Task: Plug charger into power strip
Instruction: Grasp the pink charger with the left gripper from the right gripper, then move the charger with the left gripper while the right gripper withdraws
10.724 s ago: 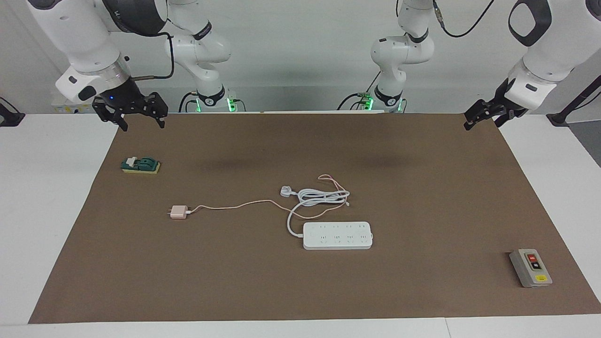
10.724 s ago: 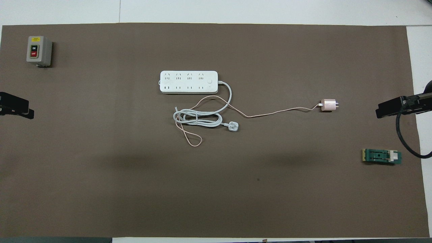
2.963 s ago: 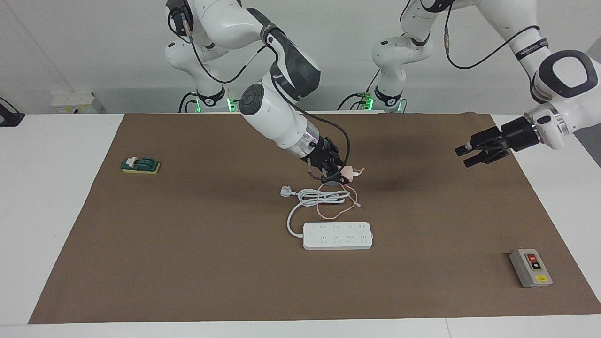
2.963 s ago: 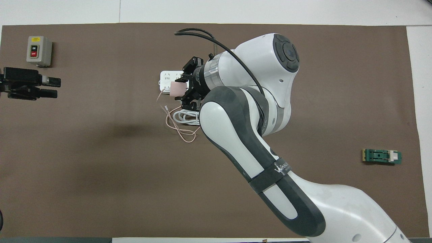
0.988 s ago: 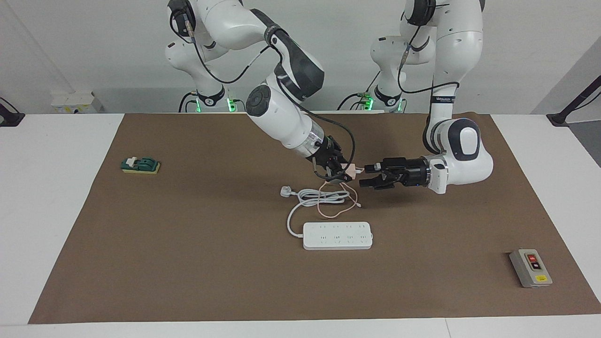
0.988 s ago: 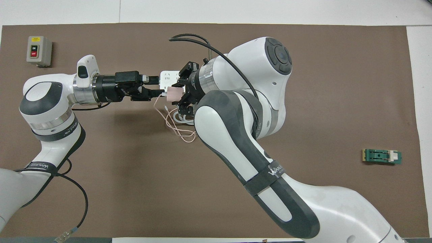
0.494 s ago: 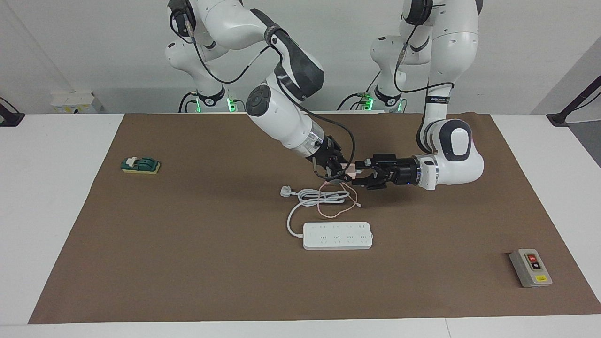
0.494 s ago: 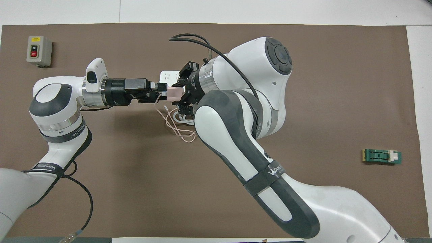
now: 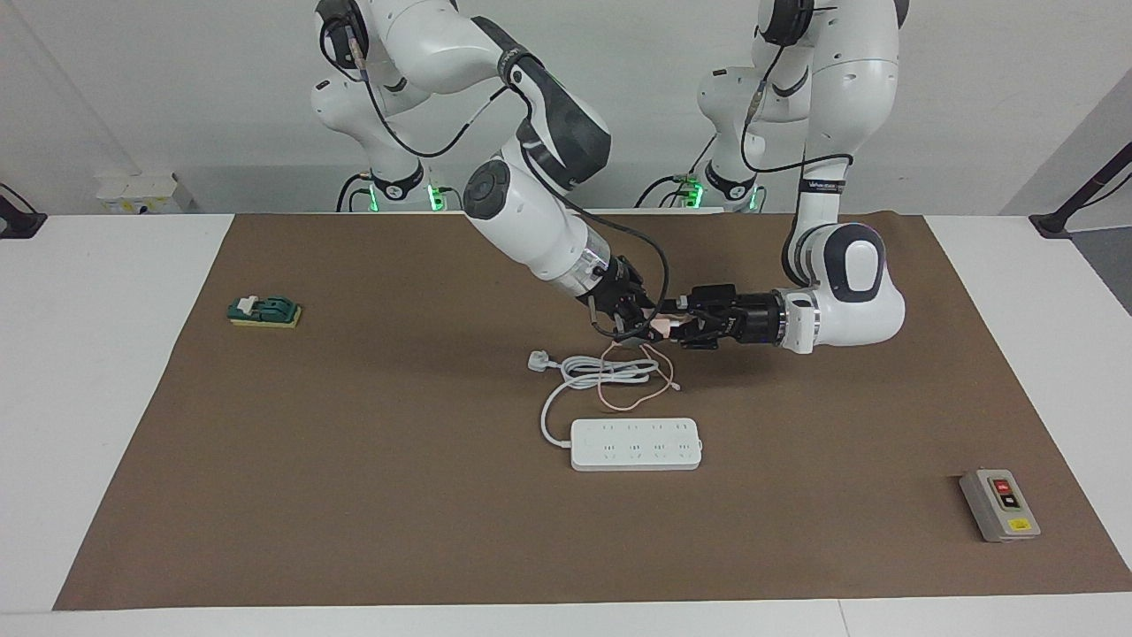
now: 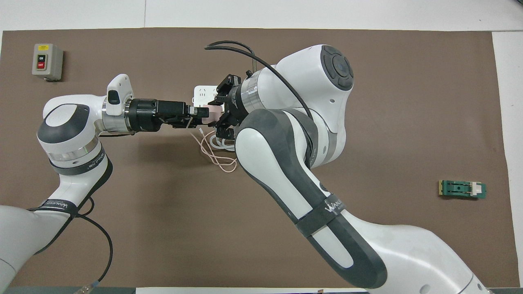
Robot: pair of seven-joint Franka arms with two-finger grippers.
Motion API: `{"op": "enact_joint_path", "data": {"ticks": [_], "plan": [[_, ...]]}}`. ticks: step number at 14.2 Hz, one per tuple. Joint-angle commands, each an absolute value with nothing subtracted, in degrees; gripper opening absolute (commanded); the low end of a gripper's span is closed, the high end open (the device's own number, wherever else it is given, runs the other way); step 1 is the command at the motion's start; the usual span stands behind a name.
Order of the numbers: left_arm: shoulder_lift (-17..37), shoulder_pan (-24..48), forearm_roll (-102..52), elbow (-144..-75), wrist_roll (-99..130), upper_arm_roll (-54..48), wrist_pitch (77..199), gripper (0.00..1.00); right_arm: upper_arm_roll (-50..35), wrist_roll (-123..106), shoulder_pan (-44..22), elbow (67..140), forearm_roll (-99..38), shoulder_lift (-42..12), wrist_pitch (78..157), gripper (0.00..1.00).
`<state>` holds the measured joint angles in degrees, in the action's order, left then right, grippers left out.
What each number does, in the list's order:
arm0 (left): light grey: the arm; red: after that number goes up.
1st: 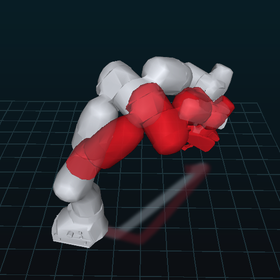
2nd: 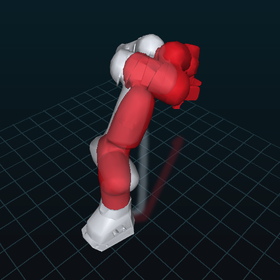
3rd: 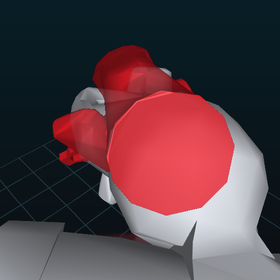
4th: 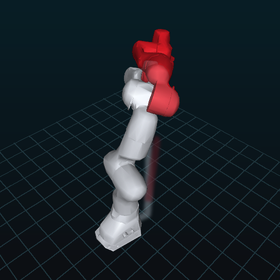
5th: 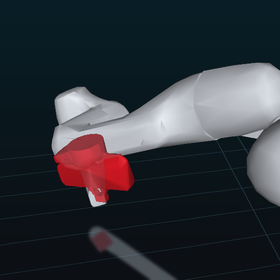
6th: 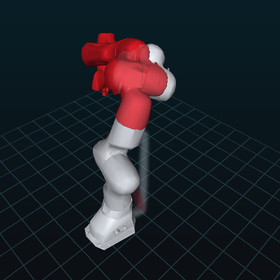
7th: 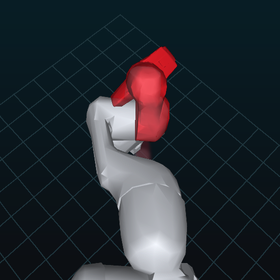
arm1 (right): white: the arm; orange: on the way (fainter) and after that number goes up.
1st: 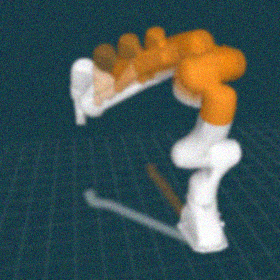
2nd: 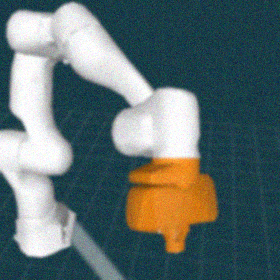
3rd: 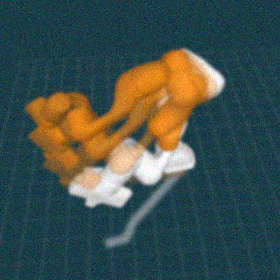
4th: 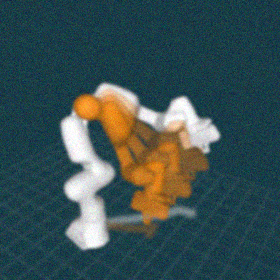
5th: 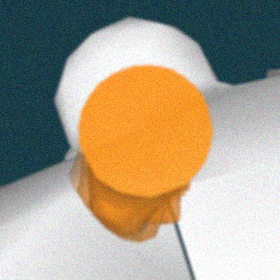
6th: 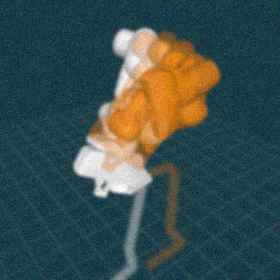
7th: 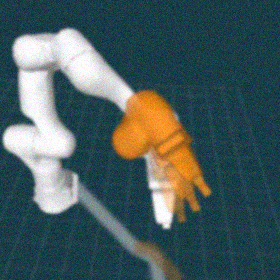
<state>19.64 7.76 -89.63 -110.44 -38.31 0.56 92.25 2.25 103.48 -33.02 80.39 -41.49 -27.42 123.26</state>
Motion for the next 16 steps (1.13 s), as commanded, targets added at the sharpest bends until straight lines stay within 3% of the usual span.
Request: {"op": "enact_joint_path", "data": {"ticks": [1, 3, 7, 8, 13, 16], "plan": [[17.7, 8.3, -91.1, -112.9, -38.0, 1.2, 91.7, 0.23, 2.4, 102.9, -33.0, 80.7, -42.6, -27.1, 122.9, 0.00], [17.7, 8.2, -91.0, -112.7, -36.7, 1.3, 91.7, 0.02, 2.4, 102.9, -32.9, 80.7, -42.6, -27.1, 122.9, 0.00], [17.8, 8.2, -90.8, -112.4, -36.5, 1.4, 91.7, 0.00, 2.4, 103.3, -32.8, 80.7, -43.7, -27.1, 122.8, 0.00], [17.8, 8.1, -90.5, -112.1, -36.1, 1.4, 91.6, 0.00, 2.4, 103.6, -32.7, 80.8, -44.2, -27.0, 123.0, 0.99], [17.8, 6.9, -87.0, -107.9, -34.4, 1.8, 90.1, 0.00, 2.4, 103.6, -32.5, 80.5, -44.7, -26.9, 123.4, 1.00], [16.9, 4.6, -76.5, -104.0, -33.0, 1.8, 90.3, 0.00, 2.4, 103.6, -32.3, 80.4, -44.8, -26.8, 123.3, 1.00]]}}
